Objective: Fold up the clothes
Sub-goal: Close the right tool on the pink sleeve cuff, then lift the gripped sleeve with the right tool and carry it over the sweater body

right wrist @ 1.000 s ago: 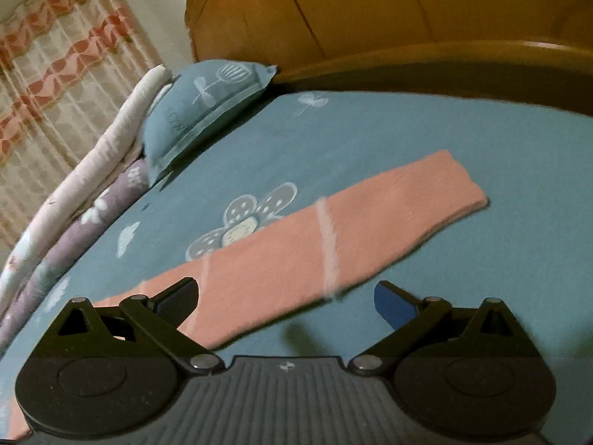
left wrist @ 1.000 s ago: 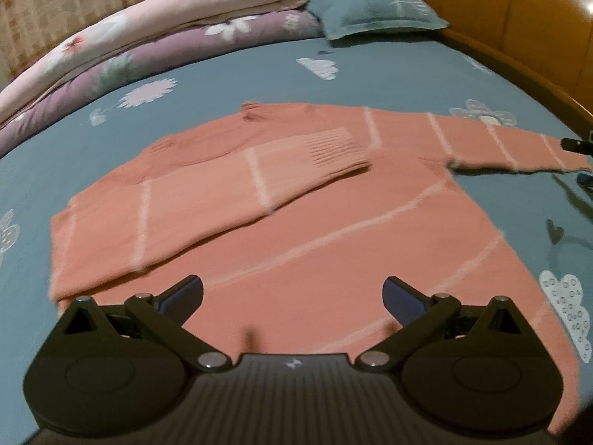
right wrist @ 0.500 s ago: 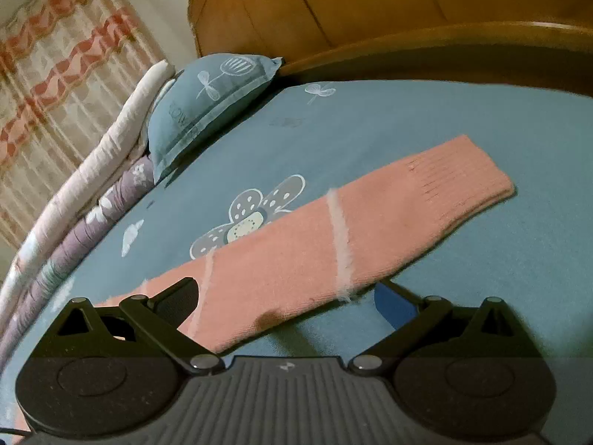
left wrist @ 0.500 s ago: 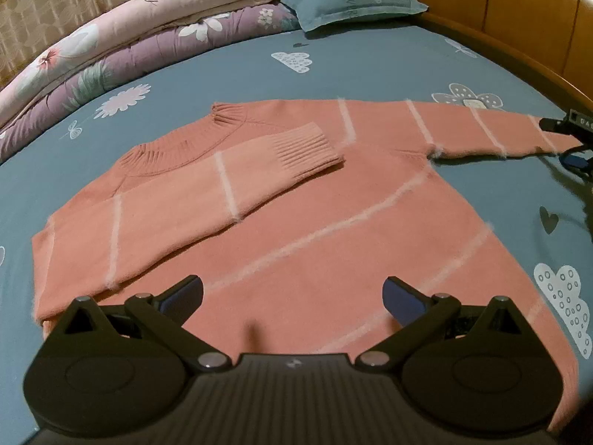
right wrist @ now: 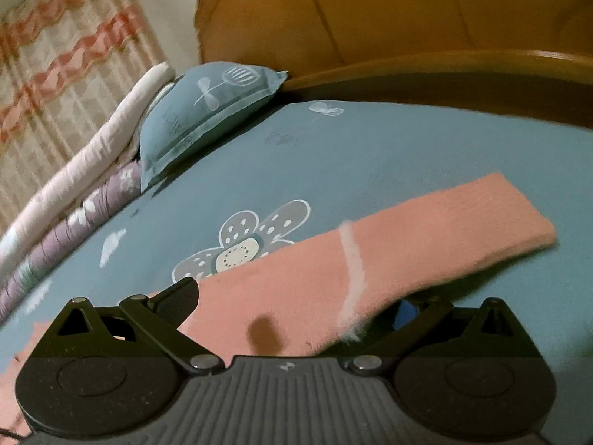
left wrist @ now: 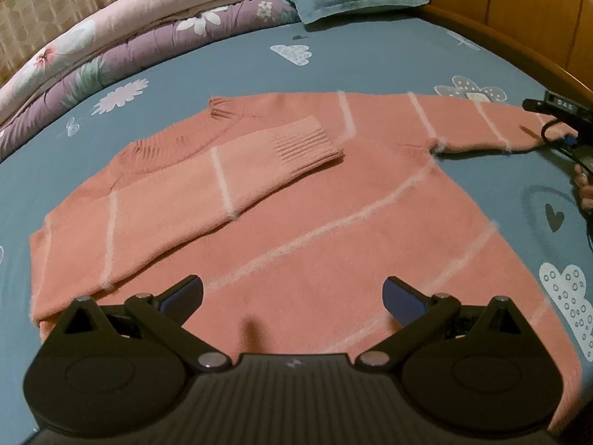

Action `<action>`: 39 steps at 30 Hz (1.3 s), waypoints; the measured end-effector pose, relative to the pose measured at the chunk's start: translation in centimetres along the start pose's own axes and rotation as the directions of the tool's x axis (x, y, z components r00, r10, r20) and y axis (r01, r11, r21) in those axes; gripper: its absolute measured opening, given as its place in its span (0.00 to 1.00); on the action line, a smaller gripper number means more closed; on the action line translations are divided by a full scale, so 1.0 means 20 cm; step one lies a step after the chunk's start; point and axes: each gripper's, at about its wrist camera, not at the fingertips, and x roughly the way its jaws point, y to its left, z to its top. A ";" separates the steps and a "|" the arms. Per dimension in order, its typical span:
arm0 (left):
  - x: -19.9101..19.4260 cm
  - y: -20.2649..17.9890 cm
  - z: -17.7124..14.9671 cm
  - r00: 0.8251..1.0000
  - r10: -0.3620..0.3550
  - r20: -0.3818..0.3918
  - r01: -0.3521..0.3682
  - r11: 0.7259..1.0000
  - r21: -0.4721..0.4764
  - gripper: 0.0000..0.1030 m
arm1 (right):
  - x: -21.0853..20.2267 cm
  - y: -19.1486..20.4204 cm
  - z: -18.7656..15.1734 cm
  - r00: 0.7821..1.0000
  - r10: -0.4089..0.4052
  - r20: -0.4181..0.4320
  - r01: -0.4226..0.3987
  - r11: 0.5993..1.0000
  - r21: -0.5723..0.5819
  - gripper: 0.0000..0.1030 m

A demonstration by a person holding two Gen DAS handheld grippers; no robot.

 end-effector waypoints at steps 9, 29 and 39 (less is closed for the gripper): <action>0.00 0.00 0.01 1.000 0.020 0.001 -0.020 1.000 -0.016 0.99 | 0.03 0.11 -0.03 1.000 0.021 -0.006 -0.020 1.000 0.017 1.00; -0.13 0.11 -0.08 0.998 0.020 0.065 -0.017 0.999 -0.042 0.99 | -0.08 0.36 0.15 0.988 0.110 0.109 -0.104 0.993 -0.060 1.00; -0.20 0.20 -0.21 0.996 -0.066 0.062 0.063 0.997 0.052 0.99 | -0.13 0.73 0.19 0.979 0.196 0.048 -0.184 0.965 -0.188 1.00</action>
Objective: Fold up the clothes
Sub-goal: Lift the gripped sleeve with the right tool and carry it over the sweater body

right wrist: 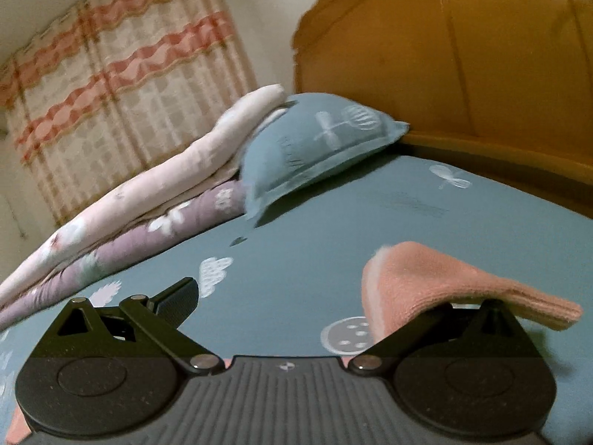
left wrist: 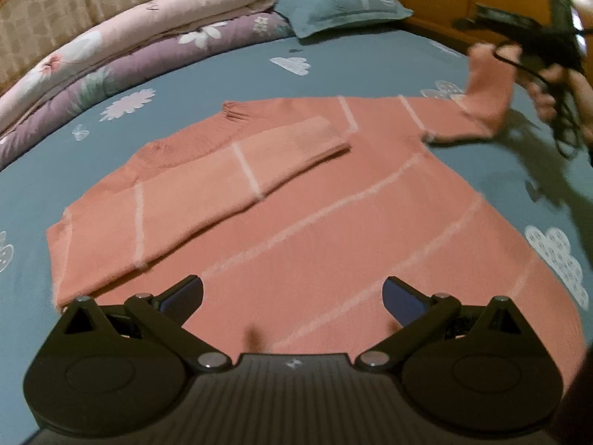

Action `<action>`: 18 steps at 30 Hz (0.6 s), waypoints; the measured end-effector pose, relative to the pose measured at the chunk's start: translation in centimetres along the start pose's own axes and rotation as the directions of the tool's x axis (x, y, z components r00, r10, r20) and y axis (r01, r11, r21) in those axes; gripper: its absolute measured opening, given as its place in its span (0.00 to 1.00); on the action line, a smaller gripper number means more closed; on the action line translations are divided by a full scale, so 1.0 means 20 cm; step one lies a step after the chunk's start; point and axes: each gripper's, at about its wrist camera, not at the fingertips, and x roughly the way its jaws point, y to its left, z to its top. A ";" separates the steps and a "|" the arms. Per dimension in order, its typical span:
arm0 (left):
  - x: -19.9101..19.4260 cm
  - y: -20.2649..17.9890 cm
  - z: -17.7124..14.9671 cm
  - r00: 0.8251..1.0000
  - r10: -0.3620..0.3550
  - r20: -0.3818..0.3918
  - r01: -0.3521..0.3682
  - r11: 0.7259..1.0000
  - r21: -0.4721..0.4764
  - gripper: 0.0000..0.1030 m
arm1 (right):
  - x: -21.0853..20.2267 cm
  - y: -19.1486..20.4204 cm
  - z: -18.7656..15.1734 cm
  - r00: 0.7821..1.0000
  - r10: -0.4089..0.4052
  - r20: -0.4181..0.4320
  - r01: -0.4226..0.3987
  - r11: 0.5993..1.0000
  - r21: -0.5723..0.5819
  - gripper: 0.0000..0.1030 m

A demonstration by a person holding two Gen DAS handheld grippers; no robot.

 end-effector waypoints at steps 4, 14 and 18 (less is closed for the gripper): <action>-0.04 0.05 -0.05 0.999 -0.044 0.014 0.044 0.998 0.036 0.99 | 0.02 0.17 0.01 1.000 0.020 -0.020 -0.021 0.998 -0.053 1.00; -0.12 0.15 -0.15 0.994 -0.109 0.020 0.105 0.987 0.121 0.99 | 0.07 0.55 -0.03 0.998 0.051 -0.047 -0.057 0.988 -0.142 1.00; -0.14 0.19 -0.19 0.992 -0.125 0.020 0.121 0.984 0.133 0.99 | 0.10 0.68 -0.06 0.997 0.058 -0.055 -0.066 0.984 -0.164 1.00</action>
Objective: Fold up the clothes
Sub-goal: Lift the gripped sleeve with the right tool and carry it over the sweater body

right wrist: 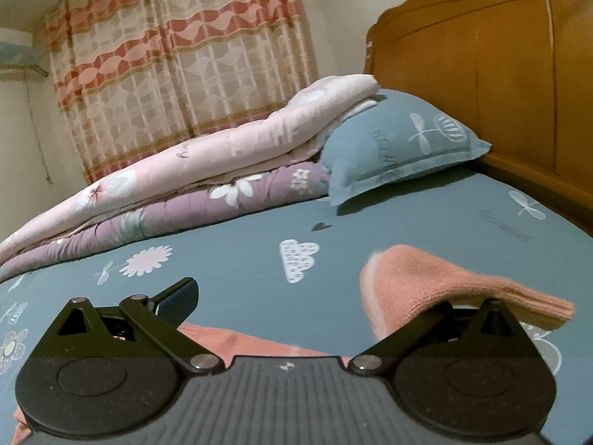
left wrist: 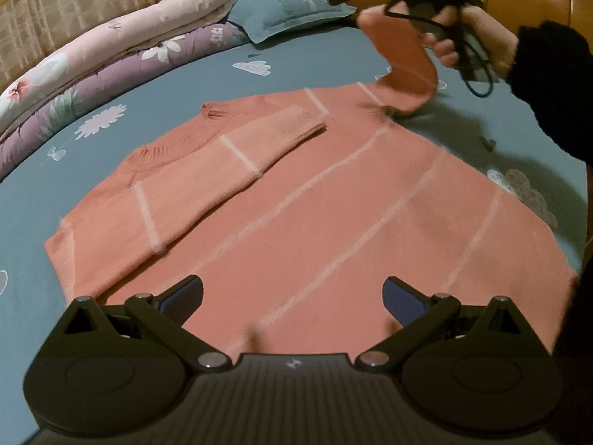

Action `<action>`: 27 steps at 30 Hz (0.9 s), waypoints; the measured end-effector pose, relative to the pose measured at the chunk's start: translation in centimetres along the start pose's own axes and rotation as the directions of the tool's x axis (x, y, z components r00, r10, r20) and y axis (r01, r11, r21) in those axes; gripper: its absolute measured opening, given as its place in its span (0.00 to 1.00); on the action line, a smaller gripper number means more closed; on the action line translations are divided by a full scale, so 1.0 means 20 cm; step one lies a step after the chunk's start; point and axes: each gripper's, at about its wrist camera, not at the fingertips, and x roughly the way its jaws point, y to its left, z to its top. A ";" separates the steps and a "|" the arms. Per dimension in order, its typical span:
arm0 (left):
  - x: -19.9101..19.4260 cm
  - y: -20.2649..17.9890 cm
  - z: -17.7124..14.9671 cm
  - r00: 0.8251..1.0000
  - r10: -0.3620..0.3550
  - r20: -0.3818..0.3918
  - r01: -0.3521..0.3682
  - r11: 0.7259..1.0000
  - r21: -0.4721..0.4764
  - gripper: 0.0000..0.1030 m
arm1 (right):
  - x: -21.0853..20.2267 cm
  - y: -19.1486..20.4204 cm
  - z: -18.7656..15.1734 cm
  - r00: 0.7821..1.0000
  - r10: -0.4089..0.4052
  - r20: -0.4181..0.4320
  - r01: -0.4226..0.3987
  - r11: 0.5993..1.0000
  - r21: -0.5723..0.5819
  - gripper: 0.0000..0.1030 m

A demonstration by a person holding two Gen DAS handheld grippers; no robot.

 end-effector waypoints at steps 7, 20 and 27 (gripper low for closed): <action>-0.03 0.05 -0.09 1.000 -0.022 -0.007 0.022 1.000 -0.012 0.99 | 0.09 0.22 -0.02 1.000 0.027 -0.009 -0.027 0.999 -0.036 1.00; -0.07 0.16 -0.23 0.999 0.014 -0.052 -0.019 0.993 -0.113 0.99 | 0.26 0.60 -0.11 0.988 0.146 -0.059 -0.150 0.985 -0.086 1.00; -0.06 0.16 -0.23 0.998 0.020 -0.068 -0.029 0.991 -0.130 0.99 | 0.29 0.74 -0.14 0.976 0.204 -0.082 -0.212 0.971 -0.114 1.00</action>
